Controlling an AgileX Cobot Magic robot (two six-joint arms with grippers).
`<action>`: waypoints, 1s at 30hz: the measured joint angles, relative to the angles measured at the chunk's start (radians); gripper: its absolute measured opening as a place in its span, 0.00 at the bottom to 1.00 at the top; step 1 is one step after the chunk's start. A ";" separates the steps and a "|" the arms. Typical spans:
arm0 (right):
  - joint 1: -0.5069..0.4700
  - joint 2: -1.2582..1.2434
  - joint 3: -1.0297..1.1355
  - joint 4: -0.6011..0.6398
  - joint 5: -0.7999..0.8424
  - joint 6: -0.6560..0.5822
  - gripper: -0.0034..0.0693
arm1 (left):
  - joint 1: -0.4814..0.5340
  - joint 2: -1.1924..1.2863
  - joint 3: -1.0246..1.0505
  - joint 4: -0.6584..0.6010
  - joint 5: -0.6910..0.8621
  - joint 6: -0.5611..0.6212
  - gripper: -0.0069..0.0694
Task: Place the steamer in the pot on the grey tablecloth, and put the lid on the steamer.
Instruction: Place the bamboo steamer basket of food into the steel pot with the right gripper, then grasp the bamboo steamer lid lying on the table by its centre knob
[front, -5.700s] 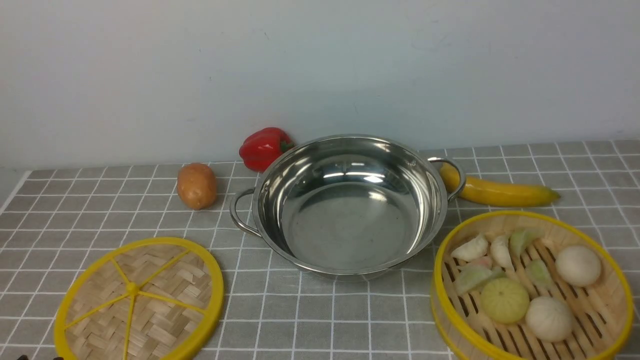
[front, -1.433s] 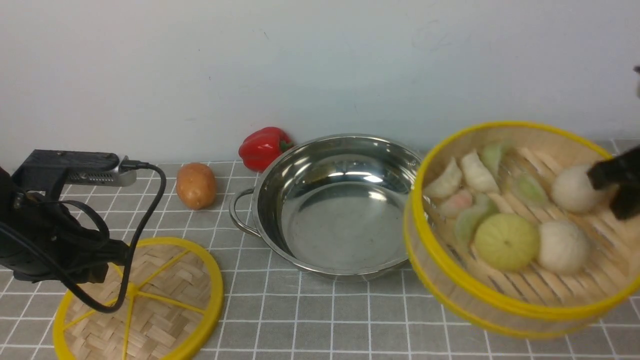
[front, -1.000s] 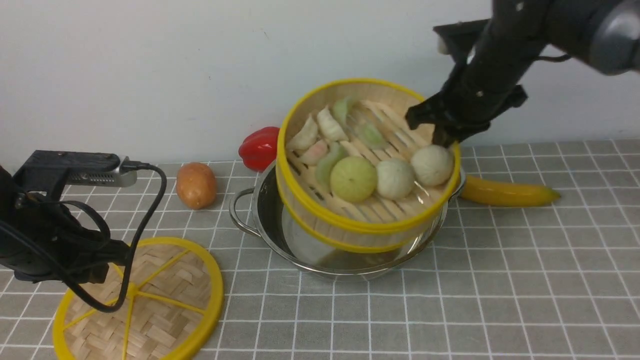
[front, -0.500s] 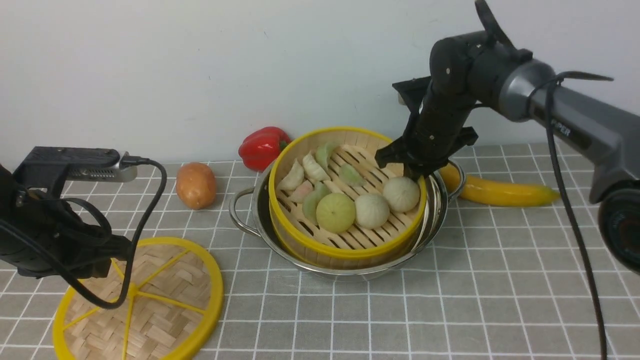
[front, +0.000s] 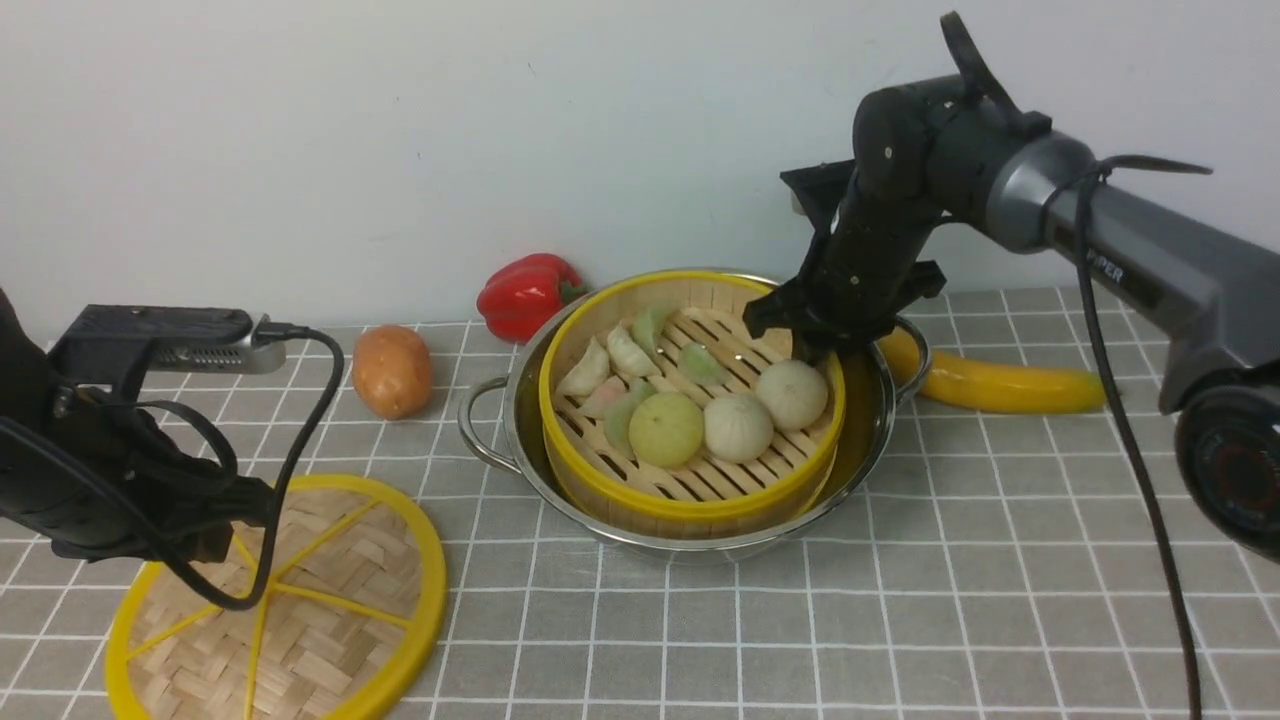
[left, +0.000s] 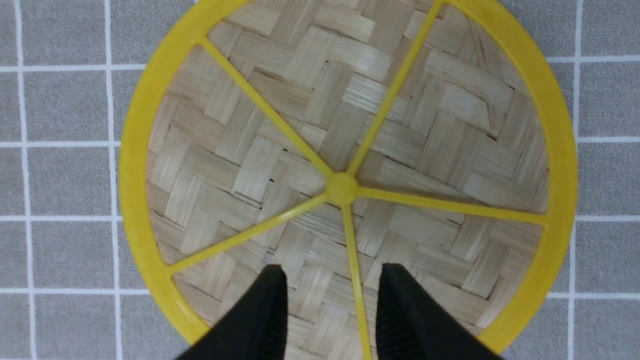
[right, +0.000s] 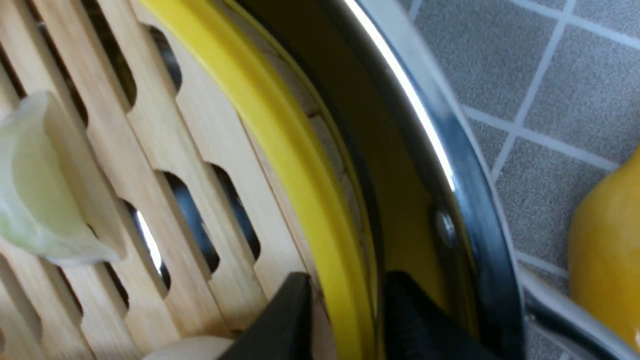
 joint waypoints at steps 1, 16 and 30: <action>0.000 0.000 0.000 0.001 0.000 0.000 0.43 | 0.000 0.005 0.000 0.000 -0.005 0.000 0.41; 0.000 -0.253 -0.018 0.006 0.000 -0.020 0.67 | 0.000 0.086 0.000 -0.002 -0.127 0.000 0.41; 0.000 -0.833 -0.020 0.000 -0.005 -0.052 0.68 | 0.000 0.273 -0.002 -0.077 -0.160 0.000 0.39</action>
